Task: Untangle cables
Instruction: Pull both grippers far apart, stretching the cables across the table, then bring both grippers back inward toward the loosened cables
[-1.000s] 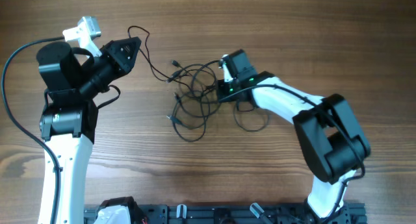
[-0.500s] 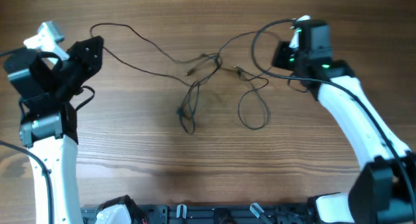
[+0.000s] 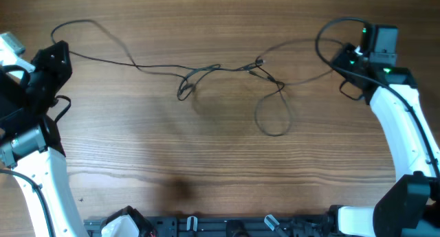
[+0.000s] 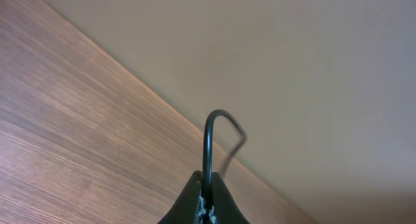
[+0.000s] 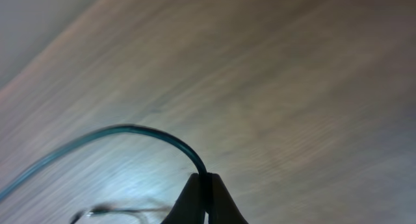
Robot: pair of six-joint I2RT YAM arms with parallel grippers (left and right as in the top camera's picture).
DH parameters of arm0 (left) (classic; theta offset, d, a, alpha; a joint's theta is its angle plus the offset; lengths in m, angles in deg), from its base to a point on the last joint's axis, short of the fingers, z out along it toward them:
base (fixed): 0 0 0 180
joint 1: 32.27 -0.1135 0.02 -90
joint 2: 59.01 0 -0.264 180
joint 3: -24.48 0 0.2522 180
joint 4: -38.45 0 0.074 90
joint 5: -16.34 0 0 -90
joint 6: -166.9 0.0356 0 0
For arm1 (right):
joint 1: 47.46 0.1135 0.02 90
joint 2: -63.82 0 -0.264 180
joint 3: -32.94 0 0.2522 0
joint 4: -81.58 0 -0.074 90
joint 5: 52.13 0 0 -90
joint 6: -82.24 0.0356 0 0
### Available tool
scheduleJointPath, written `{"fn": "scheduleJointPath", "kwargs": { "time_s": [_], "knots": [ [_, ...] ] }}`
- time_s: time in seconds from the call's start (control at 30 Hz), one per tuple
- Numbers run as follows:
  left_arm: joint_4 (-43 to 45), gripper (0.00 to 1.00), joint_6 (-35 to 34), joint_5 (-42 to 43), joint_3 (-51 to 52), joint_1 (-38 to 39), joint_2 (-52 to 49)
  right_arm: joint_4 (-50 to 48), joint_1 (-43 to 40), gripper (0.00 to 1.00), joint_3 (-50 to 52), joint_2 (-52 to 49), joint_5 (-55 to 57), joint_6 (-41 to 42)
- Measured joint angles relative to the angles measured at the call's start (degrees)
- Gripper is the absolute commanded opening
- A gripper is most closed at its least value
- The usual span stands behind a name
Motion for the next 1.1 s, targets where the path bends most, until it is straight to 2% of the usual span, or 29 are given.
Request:
{"fn": "scheduleJointPath", "kwargs": {
  "time_s": [0.17, 0.27, 0.57, 0.77, 0.9, 1.1],
  "knots": [
    [0.0, 0.04, -0.8, -0.2, 0.0, -0.2, 0.0, 2.4, -3.6, 0.04, 0.0, 0.0, 2.3, 1.2],
    [-0.1, 0.04, -1.1, 0.0, 0.0, 1.8, 0.0, 1.4, -4.4, 0.04, 0.0, 0.0, -0.8, -0.9],
    [-4.6, 0.04, 2.9, 0.2, 0.0, 17.4, -1.2, 0.0, 0.1, 0.04, 0.0, 0.0, -18.9, -11.8],
    [-9.2, 0.08, 4.7, 0.2, 0.0, 25.1, -4.8, -1.2, 3.7, 0.04, 0.0, 0.0, -25.9, -15.1],
    [-11.6, 0.07, 5.0, 0.2, 0.0, 30.7, -7.3, -5.2, 5.6, 0.04, 0.0, 0.0, -30.7, -16.0],
    [-11.9, 0.06, 5.0, 0.2, -0.1, 37.1, -10.5, -18.2, 7.1, 0.04, 0.0, 0.0, -42.2, -14.0]
  ]
}}
